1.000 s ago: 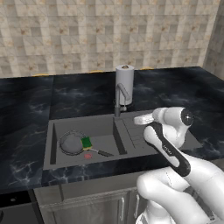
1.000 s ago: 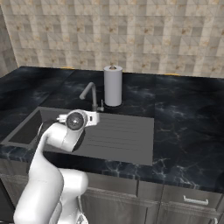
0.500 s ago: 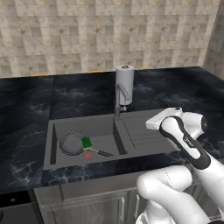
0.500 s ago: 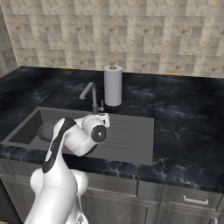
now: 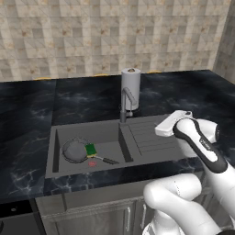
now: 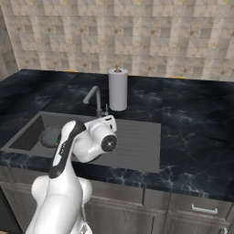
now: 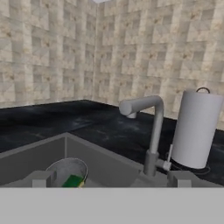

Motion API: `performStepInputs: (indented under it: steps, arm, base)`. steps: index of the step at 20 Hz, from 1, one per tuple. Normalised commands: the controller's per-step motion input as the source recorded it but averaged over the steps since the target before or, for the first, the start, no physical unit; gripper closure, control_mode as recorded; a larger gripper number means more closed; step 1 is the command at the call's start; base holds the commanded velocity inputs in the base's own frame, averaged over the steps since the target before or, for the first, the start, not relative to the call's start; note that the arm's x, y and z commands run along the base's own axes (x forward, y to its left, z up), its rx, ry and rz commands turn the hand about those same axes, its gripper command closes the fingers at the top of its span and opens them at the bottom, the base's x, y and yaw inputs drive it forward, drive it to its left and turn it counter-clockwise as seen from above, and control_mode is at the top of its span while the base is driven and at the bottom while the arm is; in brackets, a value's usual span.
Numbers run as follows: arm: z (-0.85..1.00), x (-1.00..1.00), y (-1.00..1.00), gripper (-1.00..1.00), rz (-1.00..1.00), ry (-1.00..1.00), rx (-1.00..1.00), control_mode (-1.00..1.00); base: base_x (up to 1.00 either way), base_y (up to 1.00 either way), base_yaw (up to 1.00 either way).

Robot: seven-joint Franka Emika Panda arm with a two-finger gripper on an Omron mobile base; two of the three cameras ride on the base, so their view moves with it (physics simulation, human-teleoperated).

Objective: Pick the pan and sponge and place them into the sink. Then turn on the water.

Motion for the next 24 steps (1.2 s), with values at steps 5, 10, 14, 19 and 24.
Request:
performStepInputs:
  steps: [5, 10, 14, 19, 24]
  arm:
    - [0.19, 0.02, -0.09, -1.0, 0.03, -0.05, 0.03, -1.0]
    - [0.0, 0.12, -0.18, -1.0, 0.03, -0.02, 0.01, -1.0]
    - [0.07, 0.06, -0.03, -1.0, 0.03, 0.0, 0.01, -1.0]
    - [0.39, 0.0, 0.0, -1.0, 0.0, 0.0, 0.05, -1.0]
    - [0.07, 0.04, 0.0, -1.0, 0.0, 0.01, 0.0, -1.0]
  base:
    - [0.0, 0.0, 0.0]
    - [0.0, 0.0, 0.0]
    - [0.0, 0.0, 0.0]
    - [0.0, 0.0, 0.0]
    - [0.0, 0.0, 0.0]
